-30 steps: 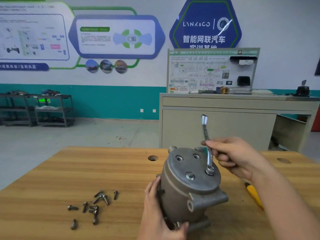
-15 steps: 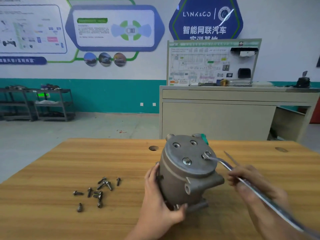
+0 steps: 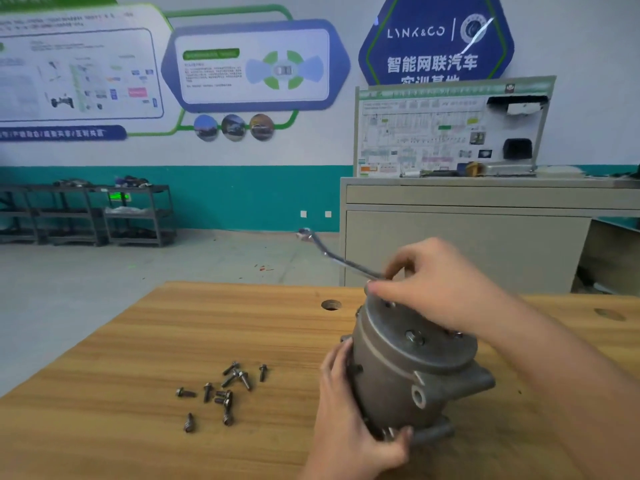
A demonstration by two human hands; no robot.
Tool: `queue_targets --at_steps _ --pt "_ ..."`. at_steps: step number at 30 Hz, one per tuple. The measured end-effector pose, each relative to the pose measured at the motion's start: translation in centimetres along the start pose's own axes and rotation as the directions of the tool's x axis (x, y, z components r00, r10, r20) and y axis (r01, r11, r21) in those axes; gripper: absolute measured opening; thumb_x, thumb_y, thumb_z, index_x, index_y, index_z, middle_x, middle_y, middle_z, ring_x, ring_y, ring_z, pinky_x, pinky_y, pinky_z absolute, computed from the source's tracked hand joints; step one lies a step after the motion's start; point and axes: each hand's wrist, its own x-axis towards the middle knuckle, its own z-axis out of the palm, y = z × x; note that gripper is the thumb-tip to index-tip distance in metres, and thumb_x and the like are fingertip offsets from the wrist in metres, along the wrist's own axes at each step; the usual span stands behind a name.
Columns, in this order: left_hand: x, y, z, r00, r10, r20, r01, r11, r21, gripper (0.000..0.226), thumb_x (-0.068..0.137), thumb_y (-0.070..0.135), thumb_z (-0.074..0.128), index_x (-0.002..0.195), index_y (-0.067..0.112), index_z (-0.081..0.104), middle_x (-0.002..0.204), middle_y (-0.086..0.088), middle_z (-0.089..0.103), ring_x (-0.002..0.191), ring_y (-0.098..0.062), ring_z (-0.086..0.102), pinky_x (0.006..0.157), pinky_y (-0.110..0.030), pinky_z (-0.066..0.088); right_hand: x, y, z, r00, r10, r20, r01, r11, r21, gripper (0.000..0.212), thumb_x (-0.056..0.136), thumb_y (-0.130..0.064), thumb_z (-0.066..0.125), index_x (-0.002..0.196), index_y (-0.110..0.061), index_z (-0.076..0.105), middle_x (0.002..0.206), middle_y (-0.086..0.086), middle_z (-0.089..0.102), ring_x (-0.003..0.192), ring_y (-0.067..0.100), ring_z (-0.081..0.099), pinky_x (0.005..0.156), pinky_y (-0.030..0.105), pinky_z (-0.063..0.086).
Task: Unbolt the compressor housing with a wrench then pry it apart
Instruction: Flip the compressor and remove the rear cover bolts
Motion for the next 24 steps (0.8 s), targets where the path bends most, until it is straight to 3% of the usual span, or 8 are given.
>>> queue_targets --at_steps 4,7,10,13,16,19,21,24 --pt "-0.3 0.2 -0.3 0.997 -0.069 0.030 0.070 0.996 -0.053 0.114 0.054 0.053 0.080 0.142 0.044 0.008 0.146 0.003 0.021 0.139 -0.014 0.026 0.112 -0.040 0.032 -8.1 0.7 1.9 0.940 -0.277 -0.200 0.281 0.960 -0.008 0.028 0.062 -0.060 0.061 0.061 -0.036 0.048 0.081 -0.016 0.048 0.073 0.002 0.051 0.058 0.019 0.042" --pt "-0.5 0.5 -0.7 0.994 -0.086 0.066 0.088 0.995 -0.038 0.115 0.055 0.052 0.081 0.139 0.052 0.002 0.145 0.012 0.015 0.140 -0.010 0.023 0.113 -0.041 0.031 -10.1 4.4 2.3 0.932 -0.040 -0.360 0.223 0.846 0.485 0.031 0.071 -0.001 0.071 0.055 -0.026 0.064 0.090 0.003 0.054 0.070 0.000 0.060 0.060 0.006 0.045" --pt "-0.6 0.7 -0.9 0.991 -0.103 0.091 0.105 0.994 -0.020 0.114 0.058 0.056 0.077 0.140 0.048 -0.001 0.144 0.017 0.011 0.140 -0.008 0.019 0.115 -0.039 0.028 -10.1 7.3 1.9 0.900 0.397 -0.179 0.104 0.205 0.973 0.037 0.078 0.000 0.055 0.045 -0.015 0.066 0.064 0.007 0.058 0.044 0.005 0.057 0.040 0.009 0.040" --pt "-0.5 1.1 -0.9 0.986 -0.119 0.113 0.121 0.993 -0.009 0.112 0.059 0.058 0.074 0.139 0.050 -0.004 0.143 0.018 0.010 0.139 -0.008 0.019 0.115 -0.039 0.028 -7.7 9.8 0.7 0.847 0.532 0.027 0.016 -0.076 0.997 0.028 0.094 -0.023 0.051 0.071 -0.013 0.062 0.054 -0.003 0.050 0.038 0.003 0.046 0.032 0.010 0.029" --pt "-0.5 1.3 -0.7 0.990 -0.103 0.094 0.100 0.995 0.030 0.110 0.060 0.059 0.072 0.137 0.051 -0.005 0.143 0.018 0.011 0.139 -0.009 0.019 0.115 -0.035 0.026 -2.8 10.5 -1.0 0.792 0.593 0.147 -0.276 0.134 0.952 0.023 0.095 -0.023 0.055 0.076 -0.010 0.052 0.050 -0.003 0.038 0.030 0.000 0.031 0.026 0.010 0.018" --pt "-0.5 1.1 -0.5 0.995 -0.086 0.059 0.085 0.996 0.030 0.108 0.059 0.058 0.071 0.140 0.043 0.002 0.144 0.009 0.015 0.139 -0.012 0.020 0.115 -0.035 0.026 1.5 8.8 -1.3 0.835 0.551 -0.015 -0.394 0.616 0.682 0.025 0.087 -0.024 0.069 0.078 -0.004 0.057 0.057 0.004 0.045 0.039 0.010 0.034 0.030 0.015 0.024" --pt "-0.4 1.2 -0.5 0.995 -0.089 0.053 0.088 0.996 0.027 0.107 0.058 0.058 0.071 0.140 0.040 0.004 0.144 0.004 0.017 0.139 -0.016 0.022 0.115 -0.037 0.026 2.9 5.7 -1.2 0.914 0.402 -0.051 -0.361 0.864 0.351 0.025 0.083 -0.024 0.072 0.077 -0.002 0.063 0.057 0.005 0.054 0.045 0.015 0.044 0.039 0.020 0.032" --pt "-0.5 1.6 -0.5 0.994 -0.090 0.054 0.090 0.996 0.015 0.105 0.057 0.057 0.070 0.138 0.039 0.006 0.143 0.001 0.017 0.138 -0.018 0.022 0.116 -0.036 0.024 2.4 0.4 -0.5 0.996 0.063 -0.056 -0.067 0.996 -0.056 0.010 0.081 -0.023 0.070 0.085 -0.014 0.071 0.069 0.002 0.064 0.066 0.020 0.061 0.057 0.026 0.044"
